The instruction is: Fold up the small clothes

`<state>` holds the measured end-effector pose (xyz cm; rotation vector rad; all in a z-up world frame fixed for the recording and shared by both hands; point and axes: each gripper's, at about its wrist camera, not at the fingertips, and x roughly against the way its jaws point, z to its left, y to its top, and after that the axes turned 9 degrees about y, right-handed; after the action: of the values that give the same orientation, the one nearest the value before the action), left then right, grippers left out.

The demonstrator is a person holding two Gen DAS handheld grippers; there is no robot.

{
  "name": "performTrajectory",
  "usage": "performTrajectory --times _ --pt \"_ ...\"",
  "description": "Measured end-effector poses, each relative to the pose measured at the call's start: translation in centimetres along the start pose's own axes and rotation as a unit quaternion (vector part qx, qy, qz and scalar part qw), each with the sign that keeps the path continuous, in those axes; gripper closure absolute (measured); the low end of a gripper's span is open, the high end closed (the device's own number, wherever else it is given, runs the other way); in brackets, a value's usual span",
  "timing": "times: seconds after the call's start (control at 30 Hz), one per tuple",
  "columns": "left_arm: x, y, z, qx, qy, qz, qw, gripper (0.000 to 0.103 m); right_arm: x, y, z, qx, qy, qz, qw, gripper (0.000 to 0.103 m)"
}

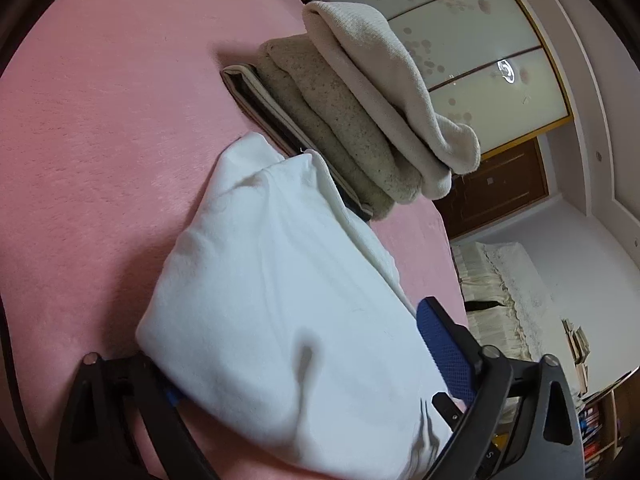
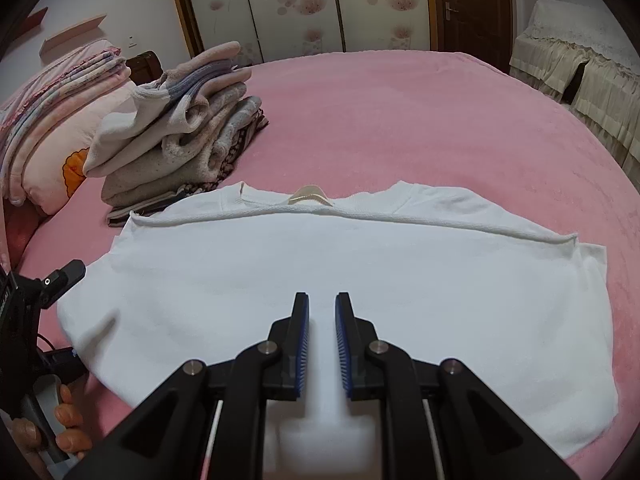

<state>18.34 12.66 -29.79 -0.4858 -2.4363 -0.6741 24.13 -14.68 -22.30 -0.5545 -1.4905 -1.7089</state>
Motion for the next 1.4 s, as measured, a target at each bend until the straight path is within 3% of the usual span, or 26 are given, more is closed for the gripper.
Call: performTrajectory --times 0.07,0.13,0.23,0.33,0.47,0.63,0.8,0.93,1.07,1.23,1.3,1.4 --pt "-0.5 0.3 -0.2 -0.002 0.015 0.009 0.9998 0.027 -0.4 0.2 0.1 0.002 0.002 0.001 1.000 0.090" --pt "-0.9 0.5 -0.1 -0.008 0.034 0.016 0.9993 0.054 -0.7 0.3 0.3 0.006 0.003 0.001 1.000 0.090" --pt "-1.3 0.8 0.1 -0.021 0.067 0.021 0.9973 0.083 -1.3 0.7 0.9 0.016 0.006 -0.001 1.000 0.090" --pt "-1.1 0.7 -0.5 -0.042 0.077 0.014 0.9961 0.087 -2.1 0.9 1.5 0.025 0.012 0.003 1.000 0.090" --pt "0.7 0.3 -3.8 -0.101 0.087 -0.033 0.9906 0.090 -4.3 0.5 1.6 0.031 0.012 0.036 0.999 0.090" --pt "3.3 -0.9 -10.6 -0.188 0.063 -0.087 0.9763 0.090 -4.8 0.2 1.4 0.033 0.017 0.044 0.998 0.090" --pt "4.5 -3.1 -17.0 -0.260 0.039 -0.098 0.9598 0.090 -4.5 0.5 0.9 0.022 0.037 0.048 0.998 0.090" --pt "3.7 -5.2 -21.7 -0.301 0.015 -0.085 0.9496 0.090 -1.9 0.8 -1.7 -0.026 0.061 0.021 0.998 0.090" --pt "1.8 -9.3 -27.0 -0.349 -0.015 -0.059 0.9352 0.090 2.6 0.1 -6.1 -0.066 0.053 -0.023 0.996 0.090" --pt "-1.3 -15.8 -31.1 -0.390 -0.041 -0.017 0.9199 0.090 8.5 -2.4 -13.2 -0.107 -0.002 -0.055 0.993 0.090" --pt "-3.2 -18.7 -31.8 -0.402 -0.042 0.010 0.9145 0.089 10.1 -3.6 -15.6 -0.119 -0.023 -0.057 0.991 0.090" --pt "-6.1 -23.2 -31.5 -0.433 -0.025 0.058 0.8992 0.086 12.1 -5.4 -18.8 -0.138 -0.045 -0.054 0.988 0.090"
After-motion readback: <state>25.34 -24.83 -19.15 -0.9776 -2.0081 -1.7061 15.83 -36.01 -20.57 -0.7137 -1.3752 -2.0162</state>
